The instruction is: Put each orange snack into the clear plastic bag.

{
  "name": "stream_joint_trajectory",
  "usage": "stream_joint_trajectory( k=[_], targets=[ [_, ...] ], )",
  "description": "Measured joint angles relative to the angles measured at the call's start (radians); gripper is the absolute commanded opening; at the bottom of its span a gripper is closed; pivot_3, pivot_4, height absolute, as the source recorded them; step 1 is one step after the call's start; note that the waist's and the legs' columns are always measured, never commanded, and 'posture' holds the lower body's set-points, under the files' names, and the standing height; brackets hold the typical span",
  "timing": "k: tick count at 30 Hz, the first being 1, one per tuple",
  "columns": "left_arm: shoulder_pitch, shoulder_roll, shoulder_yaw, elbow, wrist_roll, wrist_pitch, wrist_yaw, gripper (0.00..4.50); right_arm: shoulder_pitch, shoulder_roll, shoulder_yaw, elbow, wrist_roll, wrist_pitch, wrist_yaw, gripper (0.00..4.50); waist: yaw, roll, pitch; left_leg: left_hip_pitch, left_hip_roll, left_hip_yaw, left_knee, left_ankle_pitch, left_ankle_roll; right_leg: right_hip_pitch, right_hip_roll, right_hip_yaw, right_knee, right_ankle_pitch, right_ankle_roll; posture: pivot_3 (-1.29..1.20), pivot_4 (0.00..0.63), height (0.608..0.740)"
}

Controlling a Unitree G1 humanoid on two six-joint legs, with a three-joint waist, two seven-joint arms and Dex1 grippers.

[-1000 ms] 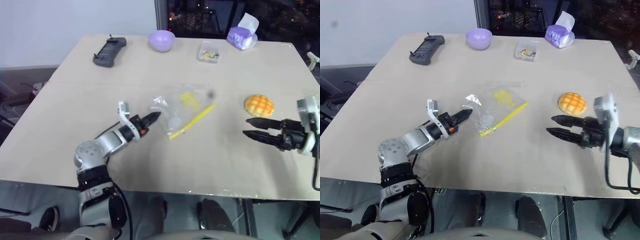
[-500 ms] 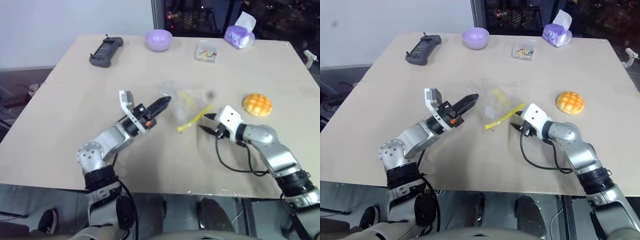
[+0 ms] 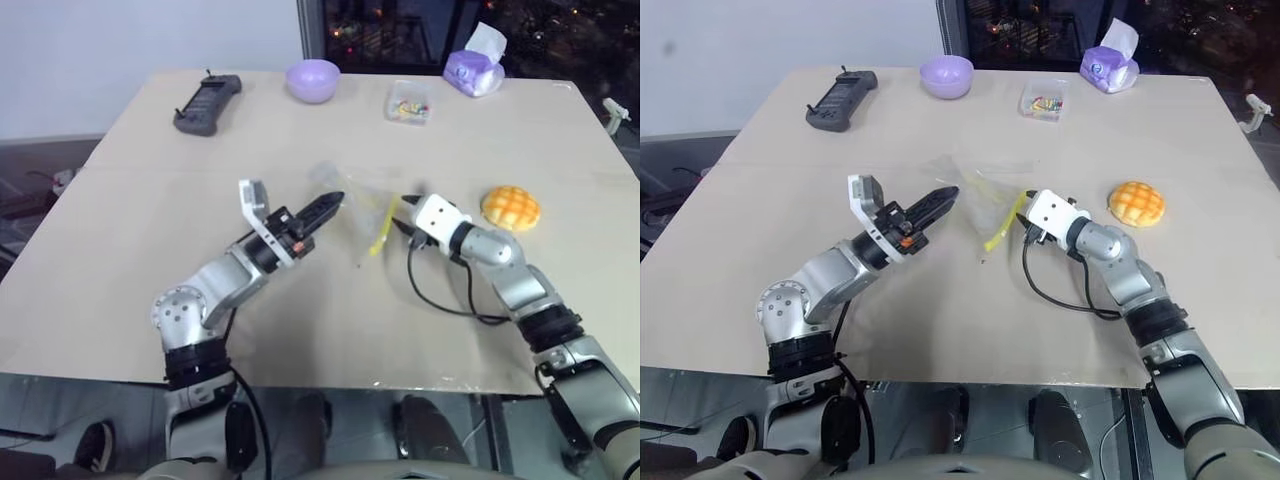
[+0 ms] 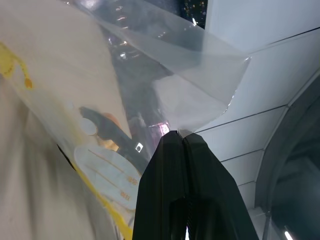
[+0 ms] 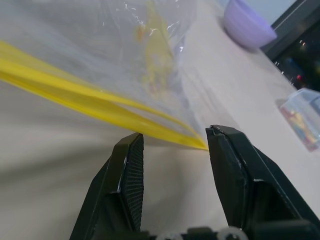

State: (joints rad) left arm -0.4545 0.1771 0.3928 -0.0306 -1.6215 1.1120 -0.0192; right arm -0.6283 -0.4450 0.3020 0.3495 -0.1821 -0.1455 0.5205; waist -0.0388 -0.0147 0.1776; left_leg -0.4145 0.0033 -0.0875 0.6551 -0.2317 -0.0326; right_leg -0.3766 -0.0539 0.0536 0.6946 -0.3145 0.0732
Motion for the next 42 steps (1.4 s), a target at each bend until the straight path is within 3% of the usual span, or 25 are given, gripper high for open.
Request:
stream_joint_trajectory(
  k=[26,36,42],
  targets=[
    [0.029,0.072,-0.081,0.0,-0.051,-0.096,-0.019,0.08,-0.078,0.074,0.078,0.153,-0.069,-0.261,0.147,2.18,-0.003,0.0,0.0,0.0,0.0,0.0,0.0,0.0,0.0,0.0,0.0,0.0,0.0,0.0,0.0,0.0,0.15,0.74],
    [0.044,0.08,-0.091,0.0,-0.061,-0.098,-0.027,0.08,-0.144,0.168,-0.008,0.224,-0.016,-0.209,0.059,2.18,-0.003,0.0,0.0,0.0,0.0,0.0,-0.001,0.0,0.0,0.0,0.0,0.0,0.0,0.0,0.0,0.0,0.15,0.74],
    [0.044,0.09,-0.099,0.002,-0.061,-0.097,-0.043,0.08,-0.211,0.216,-0.01,0.369,-0.018,-0.244,0.039,2.18,-0.006,0.0,0.0,0.001,0.0,0.0,-0.001,0.0,0.0,0.0,0.0,0.0,0.0,0.0,0.0,0.0,0.15,0.74]
  ],
)
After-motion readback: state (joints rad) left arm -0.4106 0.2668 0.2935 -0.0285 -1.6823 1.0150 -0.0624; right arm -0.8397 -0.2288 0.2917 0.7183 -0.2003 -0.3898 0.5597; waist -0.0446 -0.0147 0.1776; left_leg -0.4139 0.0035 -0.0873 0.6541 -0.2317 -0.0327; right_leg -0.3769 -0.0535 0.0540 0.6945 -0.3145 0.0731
